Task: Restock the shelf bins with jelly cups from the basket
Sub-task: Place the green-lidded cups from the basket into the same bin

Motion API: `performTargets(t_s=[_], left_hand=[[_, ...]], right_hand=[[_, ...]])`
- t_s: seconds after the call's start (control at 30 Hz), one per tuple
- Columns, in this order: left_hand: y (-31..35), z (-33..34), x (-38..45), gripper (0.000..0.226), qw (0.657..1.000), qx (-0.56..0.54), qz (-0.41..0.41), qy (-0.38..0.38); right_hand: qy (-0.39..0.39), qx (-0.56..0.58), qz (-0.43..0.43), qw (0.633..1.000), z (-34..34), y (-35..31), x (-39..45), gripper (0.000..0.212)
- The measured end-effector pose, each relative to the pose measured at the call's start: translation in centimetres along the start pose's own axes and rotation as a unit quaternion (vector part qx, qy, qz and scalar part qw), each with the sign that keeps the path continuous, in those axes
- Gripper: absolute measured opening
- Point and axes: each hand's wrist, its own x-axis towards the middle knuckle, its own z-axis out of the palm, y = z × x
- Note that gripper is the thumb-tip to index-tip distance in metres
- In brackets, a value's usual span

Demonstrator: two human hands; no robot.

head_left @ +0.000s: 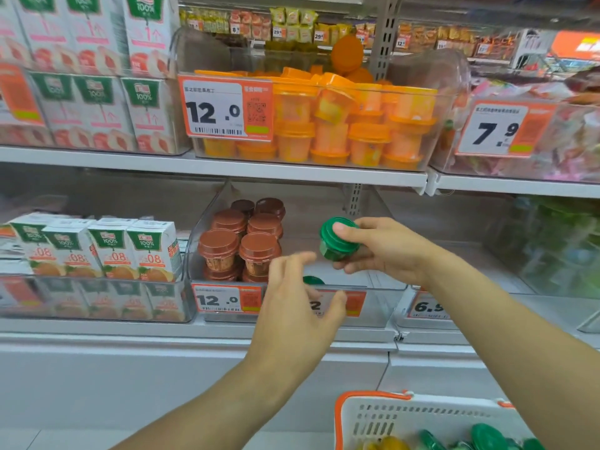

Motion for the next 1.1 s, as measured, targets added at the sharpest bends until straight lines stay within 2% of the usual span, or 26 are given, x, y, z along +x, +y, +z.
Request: performTargets(t_s=[0.07,0.13,0.27,0.37,0.63,0.77,1.1], left_hand=[[-0.3,0.3,-0.8,0.059,0.994,0.085,-0.010,-0.063],[-0.8,0.8,-1.4,0.067,0.983,0.142,-0.025,-0.110],[-1.4,1.1,-1.8,0.078,0.966,0.221,-0.033,-0.128],[-1.3,1.0,-1.8,0.077,0.962,0.241,-0.025,-0.125],[-1.1,0.6,-1.8,0.064,0.968,0.216,-0.010,-0.129],[-1.0,0.9,-1.6,0.056,0.959,0.221,-0.014,-0.178],[-1.2,2.5,-1.7,0.046,0.944,0.226,-0.018,-0.240]], right_hand=[[0.059,-0.042,0.052,0.996,0.1,1.0,2.9,0.055],[0.073,-0.139,0.109,0.981,0.5,2.4,5.6,0.060],[0.069,-0.135,0.158,0.976,1.6,4.1,8.9,0.049],[0.052,-0.154,0.190,0.968,2.6,4.9,10.0,0.039],[-0.033,-0.120,0.284,0.951,2.7,4.4,9.3,0.043],[-0.047,-0.107,0.300,0.947,2.8,4.8,9.6,0.053],[-0.043,-0.152,0.255,0.954,3.5,4.2,9.3,0.044]])
